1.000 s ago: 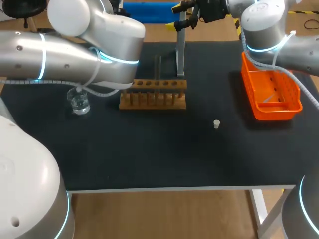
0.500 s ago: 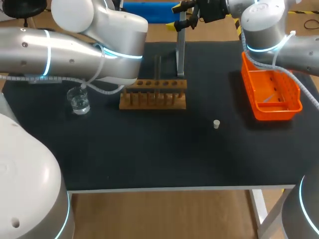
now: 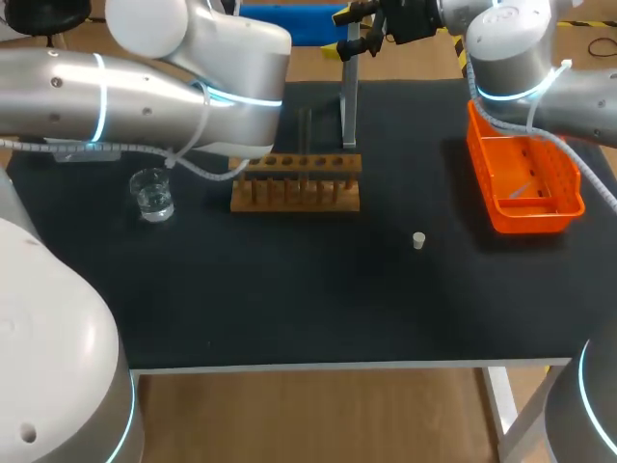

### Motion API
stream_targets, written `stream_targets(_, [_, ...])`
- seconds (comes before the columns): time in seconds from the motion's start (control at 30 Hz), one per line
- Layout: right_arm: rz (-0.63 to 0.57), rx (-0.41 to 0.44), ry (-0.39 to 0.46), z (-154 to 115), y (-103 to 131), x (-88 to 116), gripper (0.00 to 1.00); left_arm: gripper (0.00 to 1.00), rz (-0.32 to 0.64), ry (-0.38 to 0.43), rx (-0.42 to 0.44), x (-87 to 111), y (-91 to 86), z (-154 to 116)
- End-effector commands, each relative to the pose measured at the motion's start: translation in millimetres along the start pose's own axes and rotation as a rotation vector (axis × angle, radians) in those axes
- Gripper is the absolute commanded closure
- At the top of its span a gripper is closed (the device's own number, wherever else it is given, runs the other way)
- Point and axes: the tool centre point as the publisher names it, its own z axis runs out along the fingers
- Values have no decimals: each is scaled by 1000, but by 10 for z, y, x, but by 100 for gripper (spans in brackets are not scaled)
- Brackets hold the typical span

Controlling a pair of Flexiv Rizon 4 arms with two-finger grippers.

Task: Invert the test tube, pick up the pipette, mount the tip to pipette, aspirate from beaker and dispense into the tube, eject the tip, return the pipette, and cap with the stopper.

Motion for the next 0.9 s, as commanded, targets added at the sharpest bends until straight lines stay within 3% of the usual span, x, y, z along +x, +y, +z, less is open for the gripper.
stream_targets(0.03, [1, 6, 5, -15, 8, -9, 0, 100, 1, -4, -12, 14, -17, 25])
stream_targets(0.33, [1, 6, 5, -15, 8, -9, 0, 100, -12, -11, -31, 13, 20, 49])
stream_targets(0.37, [1, 6, 5, -15, 8, -9, 0, 84, -14, -12, -32, 13, 23, 51])
stream_targets(0.4, [1, 6, 5, -15, 8, -9, 0, 51, -15, -13, -35, 14, 27, 52])
stream_targets(0.43, [1, 6, 5, -15, 8, -9, 0, 0, -16, -13, -36, 15, 29, 53])
stream_targets(0.63, [1, 6, 5, -15, 8, -9, 0, 0, -29, -21, -36, 13, 34, 23])
stream_targets(0.9, [1, 6, 5, -15, 8, -9, 0, 0, -38, -19, -7, 51, -59, -213])
